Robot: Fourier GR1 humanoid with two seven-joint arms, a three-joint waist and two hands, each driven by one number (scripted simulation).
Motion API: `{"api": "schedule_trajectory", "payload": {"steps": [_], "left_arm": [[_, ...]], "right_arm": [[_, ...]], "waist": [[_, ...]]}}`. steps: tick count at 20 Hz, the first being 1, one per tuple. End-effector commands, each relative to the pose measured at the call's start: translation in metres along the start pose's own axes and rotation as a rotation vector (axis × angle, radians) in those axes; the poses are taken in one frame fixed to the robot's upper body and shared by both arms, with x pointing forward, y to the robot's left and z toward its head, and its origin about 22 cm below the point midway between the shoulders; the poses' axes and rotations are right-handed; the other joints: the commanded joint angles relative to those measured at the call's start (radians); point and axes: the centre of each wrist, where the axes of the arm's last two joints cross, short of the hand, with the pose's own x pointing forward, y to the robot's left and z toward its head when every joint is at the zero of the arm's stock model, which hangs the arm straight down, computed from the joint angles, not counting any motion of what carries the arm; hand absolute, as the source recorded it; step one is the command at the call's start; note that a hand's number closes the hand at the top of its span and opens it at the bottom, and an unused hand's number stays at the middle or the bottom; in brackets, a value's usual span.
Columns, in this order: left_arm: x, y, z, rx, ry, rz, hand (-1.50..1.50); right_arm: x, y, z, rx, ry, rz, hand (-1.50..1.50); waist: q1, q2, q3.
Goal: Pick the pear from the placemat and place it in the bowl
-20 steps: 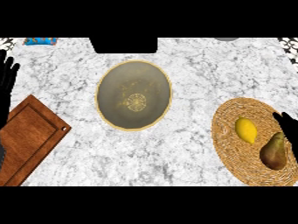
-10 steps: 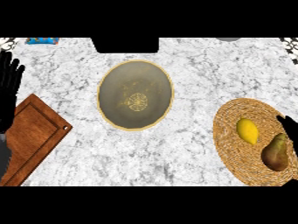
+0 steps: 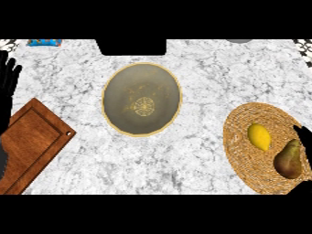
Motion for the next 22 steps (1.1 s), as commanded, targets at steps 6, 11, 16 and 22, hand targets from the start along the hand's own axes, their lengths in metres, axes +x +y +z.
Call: {"api": "schedule_trajectory", "payload": {"steps": [6, 11, 16, 22], "left_arm": [[-0.011, 0.005, -0.003, -0.003, -0.004, 0.019, 0.00], [-0.010, -0.001, 0.016, -0.021, 0.002, 0.004, 0.00], [0.009, 0.006, 0.006, -0.012, 0.008, 0.014, 0.00], [0.013, -0.015, 0.003, 0.005, -0.001, 0.005, 0.00]], "right_arm": [[-0.029, 0.022, -0.031, -0.011, -0.055, -0.009, -1.50], [-0.007, 0.024, -0.030, 0.001, -0.072, -0.003, -1.50], [-0.027, 0.019, -0.039, 0.031, -0.040, 0.020, -1.50], [-0.029, 0.046, -0.050, 0.040, -0.029, 0.013, -1.50]], "waist": [[-0.001, 0.001, 0.000], [0.004, 0.000, 0.000], [0.002, -0.001, 0.000], [0.000, -0.001, 0.000]]}}
